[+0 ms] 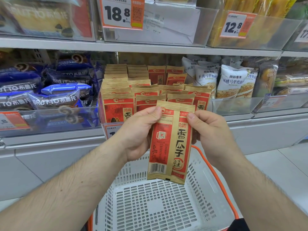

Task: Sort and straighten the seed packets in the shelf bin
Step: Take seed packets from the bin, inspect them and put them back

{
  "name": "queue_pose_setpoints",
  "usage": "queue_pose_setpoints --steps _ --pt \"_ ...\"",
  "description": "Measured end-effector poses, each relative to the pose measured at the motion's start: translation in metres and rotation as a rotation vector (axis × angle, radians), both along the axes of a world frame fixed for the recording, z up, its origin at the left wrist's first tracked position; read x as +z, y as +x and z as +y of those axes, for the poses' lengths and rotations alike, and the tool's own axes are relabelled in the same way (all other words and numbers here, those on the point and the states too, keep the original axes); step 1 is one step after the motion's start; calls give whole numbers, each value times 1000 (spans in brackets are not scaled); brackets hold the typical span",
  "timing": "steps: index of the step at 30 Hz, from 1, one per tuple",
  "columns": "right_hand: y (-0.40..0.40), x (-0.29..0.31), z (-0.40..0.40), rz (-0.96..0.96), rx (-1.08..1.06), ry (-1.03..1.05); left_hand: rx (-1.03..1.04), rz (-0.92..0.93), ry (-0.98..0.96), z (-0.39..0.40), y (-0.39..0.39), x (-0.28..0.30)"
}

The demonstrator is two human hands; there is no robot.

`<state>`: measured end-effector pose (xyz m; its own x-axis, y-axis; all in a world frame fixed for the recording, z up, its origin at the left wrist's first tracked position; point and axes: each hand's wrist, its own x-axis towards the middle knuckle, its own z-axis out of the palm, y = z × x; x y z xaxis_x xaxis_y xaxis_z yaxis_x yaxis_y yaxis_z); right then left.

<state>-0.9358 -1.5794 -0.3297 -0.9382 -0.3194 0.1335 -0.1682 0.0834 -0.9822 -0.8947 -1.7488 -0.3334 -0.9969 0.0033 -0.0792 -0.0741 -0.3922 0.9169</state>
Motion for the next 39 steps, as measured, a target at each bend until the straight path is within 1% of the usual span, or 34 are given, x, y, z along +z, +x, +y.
queue_pose_setpoints --steps 5,9,12,14,17,19,23,26,29,33,39 --pt "-1 -1 0 -4 -10 -19 3 -5 1 1 0 1" --pt "-2 -1 2 8 5 5 16 -6 4 0 0 2" --pt "-6 -1 8 -35 105 63 37 14 23 -1 -1 5" --pt "-7 -1 10 -60 182 144 70 22 56 -3 -2 6" --pt "-6 -3 10 -49 209 203 97 10 75 -4 -3 7" --pt "-6 -3 9 -41 182 181 79 -2 51 -5 -2 8" --pt "-10 -1 11 -70 73 58 -23 -33 -88 -7 1 6" --pt "-12 -1 13 -73 57 24 -39 -45 -105 -7 1 4" --pt "-12 2 17 -137 129 34 -30 -39 -58 -6 1 5" --pt "-13 2 23 -201 311 124 -17 -16 33 -7 -1 5" --pt "-15 1 26 -244 400 35 -6 -12 64 -5 -1 7"
